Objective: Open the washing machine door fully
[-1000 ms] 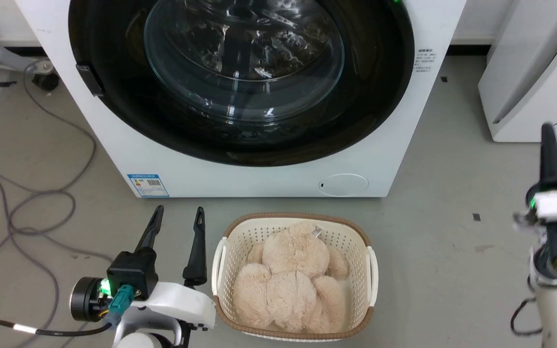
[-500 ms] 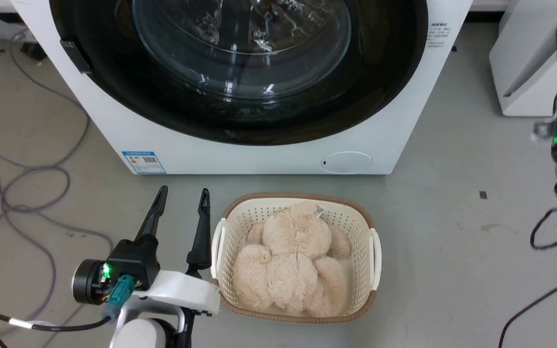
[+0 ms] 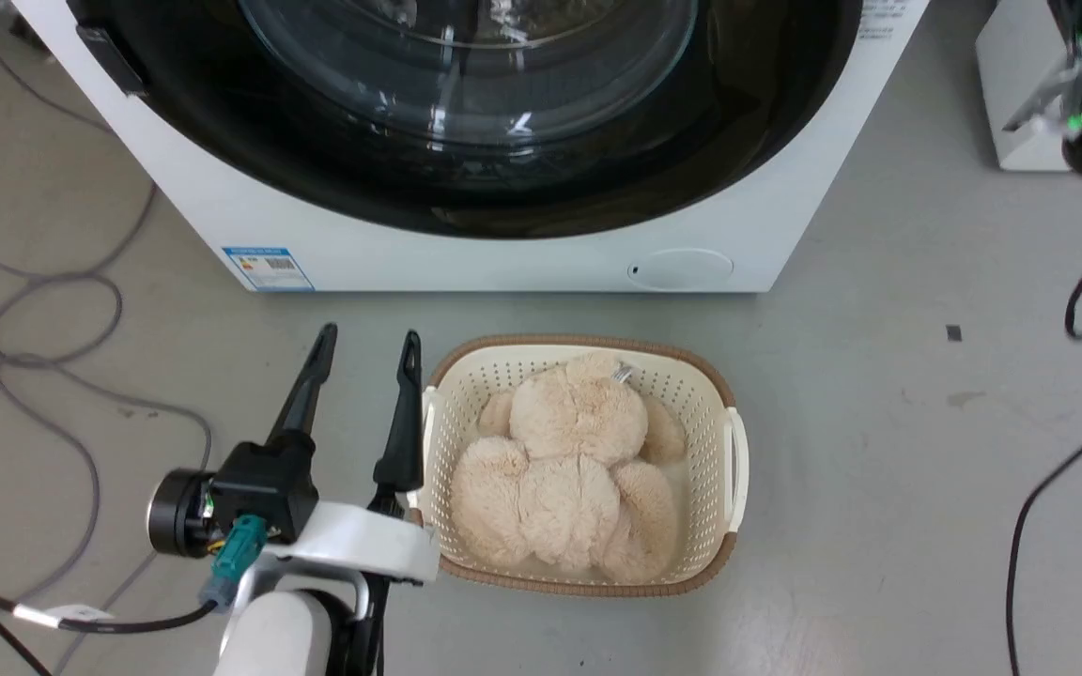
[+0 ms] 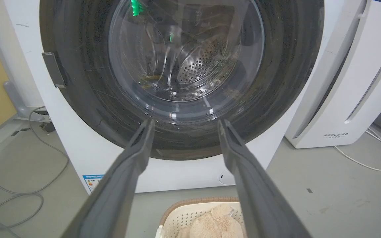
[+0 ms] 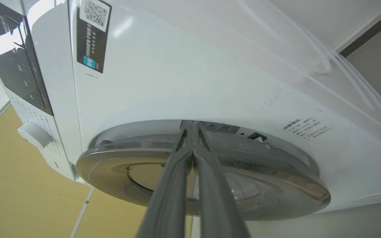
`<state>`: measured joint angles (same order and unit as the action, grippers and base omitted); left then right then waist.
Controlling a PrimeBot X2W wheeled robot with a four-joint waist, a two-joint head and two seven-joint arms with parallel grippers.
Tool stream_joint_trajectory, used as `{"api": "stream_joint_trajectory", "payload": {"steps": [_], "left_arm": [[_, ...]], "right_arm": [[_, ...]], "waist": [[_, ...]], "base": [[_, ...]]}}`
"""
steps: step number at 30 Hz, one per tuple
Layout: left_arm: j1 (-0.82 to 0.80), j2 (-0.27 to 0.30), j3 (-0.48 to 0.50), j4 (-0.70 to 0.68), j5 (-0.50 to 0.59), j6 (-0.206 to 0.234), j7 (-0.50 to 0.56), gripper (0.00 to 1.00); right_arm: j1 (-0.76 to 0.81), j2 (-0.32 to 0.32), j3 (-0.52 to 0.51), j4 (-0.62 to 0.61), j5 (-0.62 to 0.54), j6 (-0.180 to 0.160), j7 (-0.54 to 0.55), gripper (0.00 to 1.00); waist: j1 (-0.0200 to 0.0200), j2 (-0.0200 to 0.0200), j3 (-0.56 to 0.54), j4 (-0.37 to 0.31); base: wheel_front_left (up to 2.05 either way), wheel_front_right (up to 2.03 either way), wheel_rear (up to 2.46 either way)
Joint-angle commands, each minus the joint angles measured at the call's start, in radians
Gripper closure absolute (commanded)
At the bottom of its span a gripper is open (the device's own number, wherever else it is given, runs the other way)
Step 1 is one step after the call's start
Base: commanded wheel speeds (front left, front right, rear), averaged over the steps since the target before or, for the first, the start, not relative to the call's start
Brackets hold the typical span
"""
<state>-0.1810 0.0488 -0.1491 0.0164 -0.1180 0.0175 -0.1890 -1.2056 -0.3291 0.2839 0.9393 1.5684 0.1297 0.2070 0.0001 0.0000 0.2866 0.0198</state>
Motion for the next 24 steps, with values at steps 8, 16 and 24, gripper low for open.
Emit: {"api": "stream_joint_trajectory", "payload": {"steps": [8, 16, 24], "left_arm": [[-0.049, 0.001, -0.017, -0.007, -0.016, 0.002, -0.027, 0.0], [-0.077, 0.001, -0.031, -0.009, -0.031, 0.006, -0.043, 0.0], [-0.101, 0.001, -0.051, -0.012, -0.049, 0.016, -0.06, 0.0]], "right_arm": [[-0.204, 0.005, 0.135, 0.117, 0.095, 0.001, 0.13, 1.0], [-0.344, 0.03, 0.262, 0.203, 0.143, 0.001, 0.207, 1.0], [-0.453, 0.032, 0.369, 0.288, 0.215, 0.001, 0.276, 1.0]], "waist": [[-0.0001, 0.0, 0.054, 0.011], [-0.0001, 0.0, 0.096, 0.021], [-0.0001, 0.0, 0.136, 0.03]], "base": [[0.0, 0.0, 0.0], [0.0, 0.0, 0.0], [0.0, 0.0, 0.0]]}}
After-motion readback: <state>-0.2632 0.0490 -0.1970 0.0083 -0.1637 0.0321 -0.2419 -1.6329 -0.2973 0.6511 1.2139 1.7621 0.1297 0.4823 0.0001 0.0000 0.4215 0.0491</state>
